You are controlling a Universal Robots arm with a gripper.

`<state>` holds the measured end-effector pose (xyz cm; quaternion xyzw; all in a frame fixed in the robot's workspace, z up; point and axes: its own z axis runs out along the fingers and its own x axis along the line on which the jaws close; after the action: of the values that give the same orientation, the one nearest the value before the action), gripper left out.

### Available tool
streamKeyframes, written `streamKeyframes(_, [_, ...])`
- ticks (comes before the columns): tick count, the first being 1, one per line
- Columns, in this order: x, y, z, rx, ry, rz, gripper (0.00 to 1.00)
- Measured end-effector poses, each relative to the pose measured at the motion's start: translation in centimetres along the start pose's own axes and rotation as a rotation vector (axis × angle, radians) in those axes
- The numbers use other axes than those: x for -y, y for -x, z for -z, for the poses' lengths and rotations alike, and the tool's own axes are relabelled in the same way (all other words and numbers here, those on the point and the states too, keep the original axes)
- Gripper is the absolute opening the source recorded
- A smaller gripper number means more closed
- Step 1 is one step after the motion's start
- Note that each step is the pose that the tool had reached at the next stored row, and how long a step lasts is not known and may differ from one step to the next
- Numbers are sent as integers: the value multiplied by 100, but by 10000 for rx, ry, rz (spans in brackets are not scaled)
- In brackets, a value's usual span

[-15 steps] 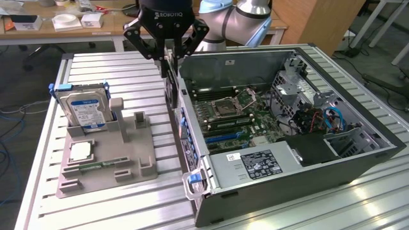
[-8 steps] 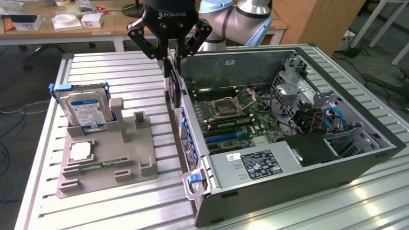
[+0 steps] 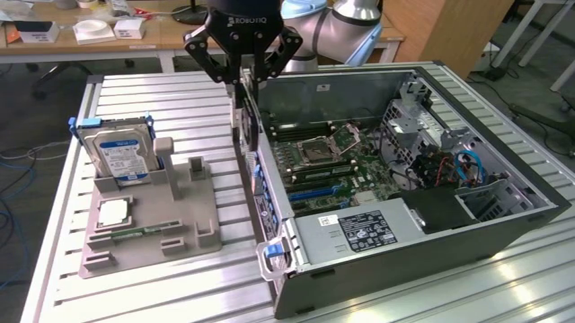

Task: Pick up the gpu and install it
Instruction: 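Pick up the gpu and move the gpu toward the slot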

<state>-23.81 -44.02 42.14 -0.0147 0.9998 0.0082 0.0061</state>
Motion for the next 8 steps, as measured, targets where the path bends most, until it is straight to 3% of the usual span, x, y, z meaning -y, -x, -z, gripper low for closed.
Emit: streamKeyframes(8, [2,57,0,-4,0,0,26])
